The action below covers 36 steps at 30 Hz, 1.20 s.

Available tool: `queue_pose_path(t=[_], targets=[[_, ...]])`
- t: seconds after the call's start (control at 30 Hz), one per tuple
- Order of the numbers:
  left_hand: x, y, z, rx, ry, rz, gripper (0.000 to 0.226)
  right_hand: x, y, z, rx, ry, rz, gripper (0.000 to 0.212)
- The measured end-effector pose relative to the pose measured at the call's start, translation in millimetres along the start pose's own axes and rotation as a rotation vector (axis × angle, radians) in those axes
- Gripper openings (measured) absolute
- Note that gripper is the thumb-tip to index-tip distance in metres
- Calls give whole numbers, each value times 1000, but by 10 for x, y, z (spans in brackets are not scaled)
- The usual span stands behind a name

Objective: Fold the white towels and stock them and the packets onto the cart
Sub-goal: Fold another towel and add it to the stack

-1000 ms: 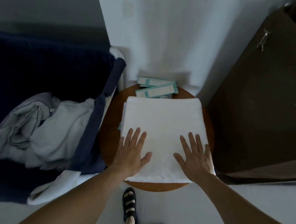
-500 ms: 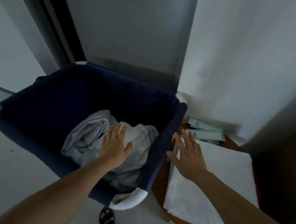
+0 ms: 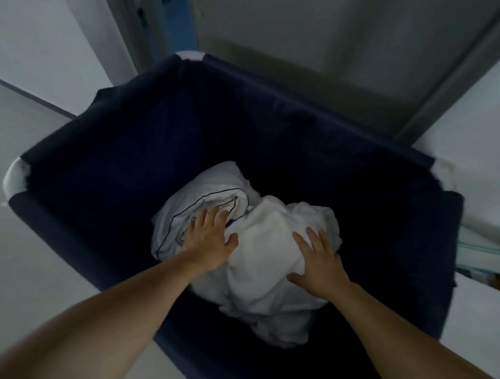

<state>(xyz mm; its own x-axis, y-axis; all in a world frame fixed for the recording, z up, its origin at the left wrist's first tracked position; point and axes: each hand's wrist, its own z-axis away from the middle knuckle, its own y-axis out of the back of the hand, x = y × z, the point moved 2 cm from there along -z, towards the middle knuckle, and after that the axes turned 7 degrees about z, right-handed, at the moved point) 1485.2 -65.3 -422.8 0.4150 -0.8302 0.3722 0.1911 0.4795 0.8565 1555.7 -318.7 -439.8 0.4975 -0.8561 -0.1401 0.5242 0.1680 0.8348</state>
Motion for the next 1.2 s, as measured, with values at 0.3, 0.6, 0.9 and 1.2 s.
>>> queue_pose_path(t=[0.3, 0.6, 0.9, 1.2], targets=[[-538, -400, -564, -191, 82, 21, 76, -34, -630, -1044, -260, -71, 65, 124], [-723, -698, -757, -260, 77, 17, 74, 78, -1150, -1282, -19, -117, 190, 88], [-348, -296, -697, -276, -5, 36, 74, 42, -528, -1022, -47, -146, -155, 23], [545, 397, -374, -357, -191, 156, 110, 149, 895, -226, 73, -321, -1512, 33]])
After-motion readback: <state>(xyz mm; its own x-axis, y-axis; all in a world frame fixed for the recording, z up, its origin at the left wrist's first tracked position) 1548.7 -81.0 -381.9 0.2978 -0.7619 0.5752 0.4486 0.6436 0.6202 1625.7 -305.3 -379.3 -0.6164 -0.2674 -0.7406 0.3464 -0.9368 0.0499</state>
